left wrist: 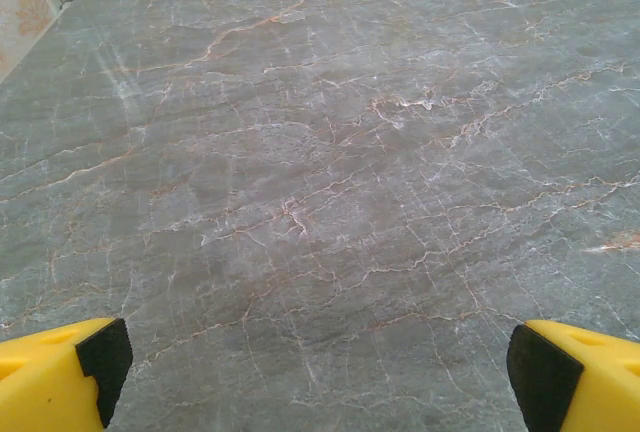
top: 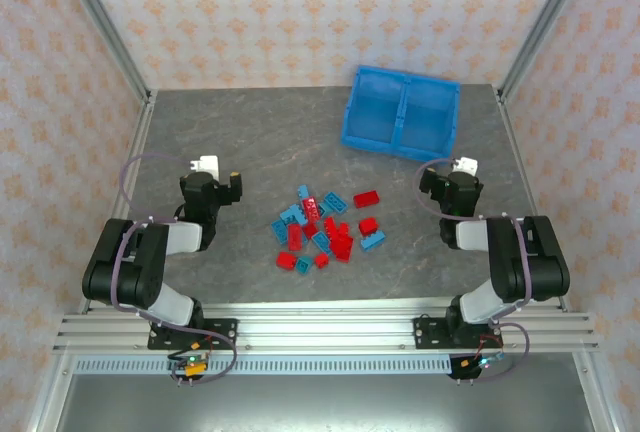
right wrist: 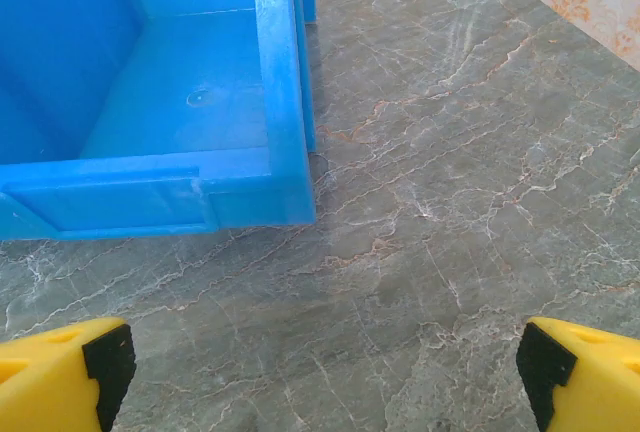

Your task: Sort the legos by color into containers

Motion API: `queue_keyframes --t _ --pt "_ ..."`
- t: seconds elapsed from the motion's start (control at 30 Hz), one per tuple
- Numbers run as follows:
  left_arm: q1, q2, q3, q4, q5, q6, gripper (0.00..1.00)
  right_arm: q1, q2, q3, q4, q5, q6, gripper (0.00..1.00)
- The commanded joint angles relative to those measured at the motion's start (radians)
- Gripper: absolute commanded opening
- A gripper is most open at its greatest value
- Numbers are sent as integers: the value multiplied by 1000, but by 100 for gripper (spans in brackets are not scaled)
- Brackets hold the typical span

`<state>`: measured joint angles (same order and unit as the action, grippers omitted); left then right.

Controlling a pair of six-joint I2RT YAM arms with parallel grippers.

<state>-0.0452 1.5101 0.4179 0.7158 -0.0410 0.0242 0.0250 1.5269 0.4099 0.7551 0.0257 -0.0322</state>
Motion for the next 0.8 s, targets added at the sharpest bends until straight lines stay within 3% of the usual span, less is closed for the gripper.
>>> queue_keyframes --t 0.0,0.57,0.67,0.77 --pt "4 -11 10 28 -25 -5 100 -4 -10 21 -5 -10 -15 99" --pt "4 -11 10 27 -24 -5 100 -5 -33 19 -18 11 -3 99" --pt "4 -13 9 27 -28 -8 100 -5 -184 61 -224 113 49 99" --pt "4 -47 20 -17 -41 -12 100 -5 -395 163 -591 198 283 99"
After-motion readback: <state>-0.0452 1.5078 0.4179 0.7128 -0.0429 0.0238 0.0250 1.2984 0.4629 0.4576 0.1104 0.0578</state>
